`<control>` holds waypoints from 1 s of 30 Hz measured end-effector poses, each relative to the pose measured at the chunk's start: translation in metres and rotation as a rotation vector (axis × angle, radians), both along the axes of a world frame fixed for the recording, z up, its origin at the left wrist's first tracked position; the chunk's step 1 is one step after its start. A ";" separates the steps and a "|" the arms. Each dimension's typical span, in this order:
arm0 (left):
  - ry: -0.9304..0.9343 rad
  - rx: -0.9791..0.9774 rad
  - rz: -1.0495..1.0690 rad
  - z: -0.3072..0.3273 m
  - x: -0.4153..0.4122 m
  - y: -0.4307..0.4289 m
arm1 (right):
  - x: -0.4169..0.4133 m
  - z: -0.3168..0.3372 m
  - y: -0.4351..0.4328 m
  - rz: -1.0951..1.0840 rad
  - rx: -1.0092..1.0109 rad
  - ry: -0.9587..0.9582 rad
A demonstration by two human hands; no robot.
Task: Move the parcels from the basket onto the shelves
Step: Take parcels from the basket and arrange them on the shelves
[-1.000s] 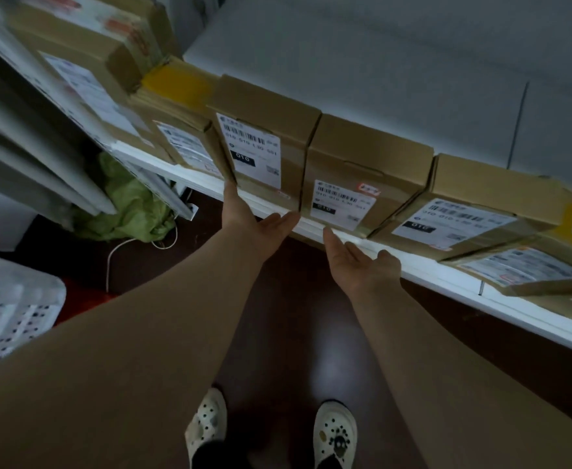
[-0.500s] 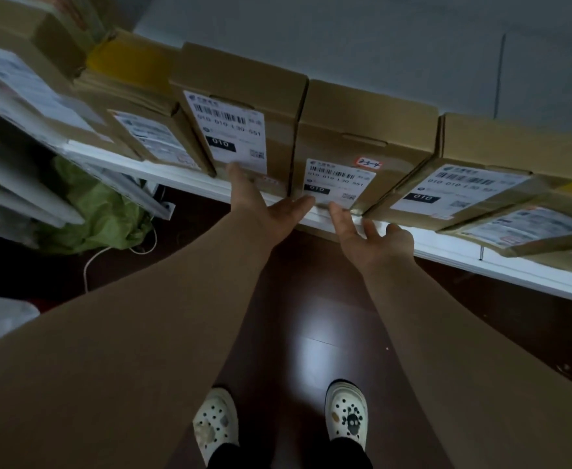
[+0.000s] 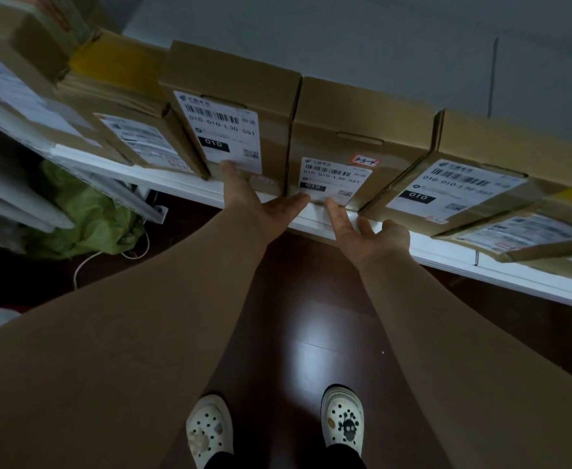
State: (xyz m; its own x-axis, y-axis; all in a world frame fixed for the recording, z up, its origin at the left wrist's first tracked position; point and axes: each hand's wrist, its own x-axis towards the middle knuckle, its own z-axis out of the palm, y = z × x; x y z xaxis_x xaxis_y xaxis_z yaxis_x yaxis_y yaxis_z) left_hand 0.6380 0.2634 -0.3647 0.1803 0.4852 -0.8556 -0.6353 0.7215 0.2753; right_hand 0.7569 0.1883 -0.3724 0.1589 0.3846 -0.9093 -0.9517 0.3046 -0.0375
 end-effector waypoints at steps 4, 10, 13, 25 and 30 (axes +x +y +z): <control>-0.016 -0.013 0.018 0.001 -0.002 0.000 | -0.004 0.008 0.000 0.037 -0.019 -0.058; -0.014 -0.113 0.100 0.015 -0.029 -0.009 | -0.035 0.007 -0.010 0.271 -0.079 -0.227; 0.011 -0.100 0.118 0.016 -0.062 -0.008 | -0.070 0.008 -0.003 0.378 -0.067 -0.185; 0.197 -0.009 0.174 0.020 -0.188 0.063 | -0.173 0.009 0.075 0.322 0.078 0.022; 0.138 0.015 0.176 0.019 -0.202 0.089 | -0.173 0.011 0.094 0.187 0.062 0.040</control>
